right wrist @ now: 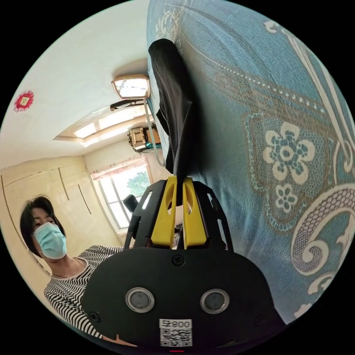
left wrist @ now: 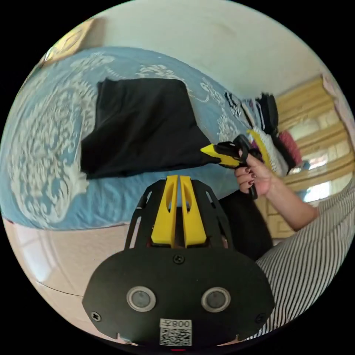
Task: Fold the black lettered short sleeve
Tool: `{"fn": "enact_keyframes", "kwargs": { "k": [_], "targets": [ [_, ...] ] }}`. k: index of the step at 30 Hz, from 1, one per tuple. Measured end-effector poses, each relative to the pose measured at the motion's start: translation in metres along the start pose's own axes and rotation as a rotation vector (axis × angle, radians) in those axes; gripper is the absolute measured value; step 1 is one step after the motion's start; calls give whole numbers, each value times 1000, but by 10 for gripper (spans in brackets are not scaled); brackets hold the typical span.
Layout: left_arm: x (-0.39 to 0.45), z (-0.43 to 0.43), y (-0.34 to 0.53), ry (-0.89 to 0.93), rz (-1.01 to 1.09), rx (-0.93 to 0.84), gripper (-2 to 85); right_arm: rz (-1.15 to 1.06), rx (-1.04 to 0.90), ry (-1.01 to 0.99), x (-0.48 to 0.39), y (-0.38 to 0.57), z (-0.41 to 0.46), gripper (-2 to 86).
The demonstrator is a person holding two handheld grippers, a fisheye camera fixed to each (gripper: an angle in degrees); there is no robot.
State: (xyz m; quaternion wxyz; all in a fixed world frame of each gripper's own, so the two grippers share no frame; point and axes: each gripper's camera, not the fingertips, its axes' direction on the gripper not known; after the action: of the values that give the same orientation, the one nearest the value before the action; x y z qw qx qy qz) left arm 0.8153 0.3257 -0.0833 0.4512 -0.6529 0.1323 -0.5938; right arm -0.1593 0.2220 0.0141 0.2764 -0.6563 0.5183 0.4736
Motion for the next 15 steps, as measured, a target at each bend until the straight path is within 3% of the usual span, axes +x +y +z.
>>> {"fn": "enact_keyframes", "kwargs": {
  "k": [5, 8, 15],
  "targets": [
    [-122, 17, 58, 568, -420, 239, 77, -46, 5, -35, -3, 5, -7, 22],
    [-161, 35, 85, 758, -570, 387, 94, -69, 5, -28, -5, 7, -13, 21],
    [-204, 66, 114, 850, -763, 507, 93, -80, 29, -33, 5, 17, -34, 20]
  ]
}}
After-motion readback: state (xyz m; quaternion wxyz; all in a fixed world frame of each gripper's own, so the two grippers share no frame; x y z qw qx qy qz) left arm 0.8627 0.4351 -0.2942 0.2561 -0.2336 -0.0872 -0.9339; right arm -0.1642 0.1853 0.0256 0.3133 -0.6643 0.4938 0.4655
